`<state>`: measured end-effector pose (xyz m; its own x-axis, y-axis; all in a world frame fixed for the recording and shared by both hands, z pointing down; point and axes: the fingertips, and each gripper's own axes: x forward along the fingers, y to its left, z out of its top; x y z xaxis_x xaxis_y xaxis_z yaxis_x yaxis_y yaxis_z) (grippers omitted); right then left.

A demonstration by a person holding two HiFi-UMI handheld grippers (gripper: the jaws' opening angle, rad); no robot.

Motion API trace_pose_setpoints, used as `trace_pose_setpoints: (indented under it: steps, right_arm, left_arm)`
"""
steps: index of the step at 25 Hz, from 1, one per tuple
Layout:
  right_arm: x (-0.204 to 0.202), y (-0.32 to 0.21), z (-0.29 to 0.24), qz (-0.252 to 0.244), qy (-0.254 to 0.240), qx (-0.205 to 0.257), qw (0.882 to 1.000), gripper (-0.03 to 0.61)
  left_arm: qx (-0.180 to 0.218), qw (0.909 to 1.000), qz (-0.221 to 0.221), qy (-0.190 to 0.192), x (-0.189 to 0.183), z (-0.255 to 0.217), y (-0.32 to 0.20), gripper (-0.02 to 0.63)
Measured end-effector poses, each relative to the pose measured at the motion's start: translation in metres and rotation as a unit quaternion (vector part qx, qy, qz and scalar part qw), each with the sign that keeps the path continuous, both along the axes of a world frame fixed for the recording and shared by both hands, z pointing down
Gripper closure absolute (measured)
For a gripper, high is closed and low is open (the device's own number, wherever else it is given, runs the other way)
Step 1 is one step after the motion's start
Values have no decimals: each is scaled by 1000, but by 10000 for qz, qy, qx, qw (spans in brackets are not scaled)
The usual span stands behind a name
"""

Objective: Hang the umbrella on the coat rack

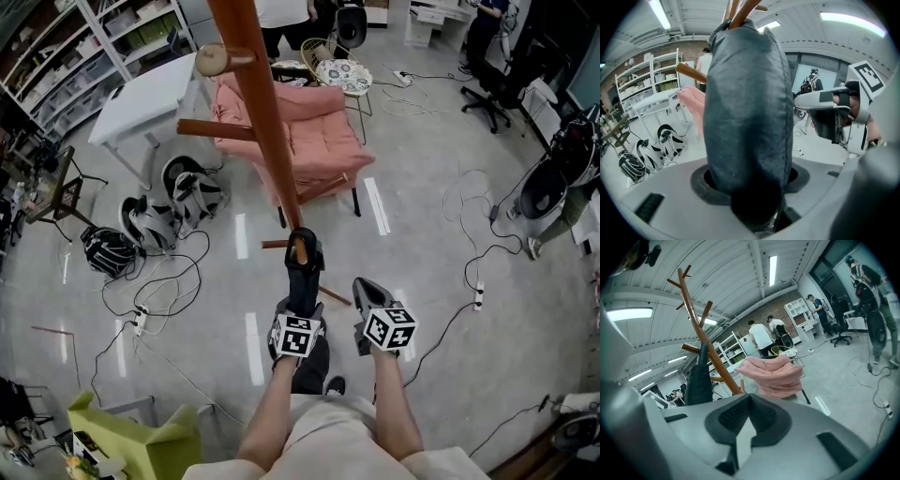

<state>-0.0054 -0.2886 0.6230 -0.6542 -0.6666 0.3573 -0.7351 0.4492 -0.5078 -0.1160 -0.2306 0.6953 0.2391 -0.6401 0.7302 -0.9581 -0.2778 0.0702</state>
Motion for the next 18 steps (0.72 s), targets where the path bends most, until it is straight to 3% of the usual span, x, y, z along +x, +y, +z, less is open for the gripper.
trace_pose_setpoints:
  steps: [9,18]
  right_arm:
    - [11,-11,-4,132,81,99,9998,575]
    - [-1,-7,-12,-327,301,302,9986,575]
  left_arm:
    - [-58,9999,12,120,8,10,-9,356]
    - [14,9999,-53,91,9,13,-13,350]
